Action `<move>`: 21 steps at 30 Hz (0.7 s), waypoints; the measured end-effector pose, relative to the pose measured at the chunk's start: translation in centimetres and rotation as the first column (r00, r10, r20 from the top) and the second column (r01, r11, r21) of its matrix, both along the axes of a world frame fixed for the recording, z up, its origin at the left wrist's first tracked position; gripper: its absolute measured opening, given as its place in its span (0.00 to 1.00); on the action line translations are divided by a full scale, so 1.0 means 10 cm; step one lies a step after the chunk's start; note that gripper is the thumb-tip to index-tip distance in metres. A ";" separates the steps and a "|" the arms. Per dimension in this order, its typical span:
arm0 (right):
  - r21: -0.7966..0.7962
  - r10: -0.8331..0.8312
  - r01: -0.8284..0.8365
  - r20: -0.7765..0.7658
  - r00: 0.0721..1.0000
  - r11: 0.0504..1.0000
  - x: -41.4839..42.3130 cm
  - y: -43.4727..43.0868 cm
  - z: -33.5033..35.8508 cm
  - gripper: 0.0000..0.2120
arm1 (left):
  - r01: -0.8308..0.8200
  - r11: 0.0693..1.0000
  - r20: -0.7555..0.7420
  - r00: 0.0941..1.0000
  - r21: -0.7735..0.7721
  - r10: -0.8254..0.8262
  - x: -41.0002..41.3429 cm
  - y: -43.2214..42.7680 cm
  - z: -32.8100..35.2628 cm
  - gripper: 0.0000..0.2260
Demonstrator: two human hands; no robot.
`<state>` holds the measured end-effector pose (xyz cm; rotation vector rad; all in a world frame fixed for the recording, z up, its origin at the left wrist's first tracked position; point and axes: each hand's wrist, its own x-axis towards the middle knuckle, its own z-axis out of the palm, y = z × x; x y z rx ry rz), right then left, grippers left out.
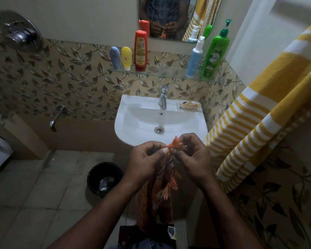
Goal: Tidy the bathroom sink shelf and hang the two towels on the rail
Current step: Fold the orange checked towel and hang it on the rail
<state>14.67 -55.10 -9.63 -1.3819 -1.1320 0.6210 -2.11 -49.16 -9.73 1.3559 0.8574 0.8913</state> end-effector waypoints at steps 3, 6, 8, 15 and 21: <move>-0.015 0.029 -0.028 0.022 0.999 0.999 0.01 -0.01 0.05 0.15 | -0.027 1.000 -0.012 1.000 0.015 0.027 0.01 -0.02 0.00 0.03; -0.032 0.044 -0.042 0.059 0.997 0.999 0.00 -0.03 0.11 0.19 | -0.045 0.998 -0.050 0.998 0.048 0.048 -0.01 0.00 -0.01 0.03; -0.047 0.044 -0.040 0.104 0.994 0.998 0.00 -0.04 0.15 0.19 | -0.041 0.997 -0.061 0.997 0.064 0.045 -0.02 0.01 0.00 0.03; -0.085 -0.028 0.046 0.200 0.979 0.995 -0.03 0.00 0.18 0.07 | -0.033 0.997 -0.059 0.998 0.076 0.038 -0.08 0.04 0.00 0.02; -0.077 -0.080 0.104 0.266 0.961 0.992 -0.10 0.03 0.16 0.06 | -0.018 0.999 -0.061 0.998 0.049 0.021 -0.11 0.07 -0.02 0.05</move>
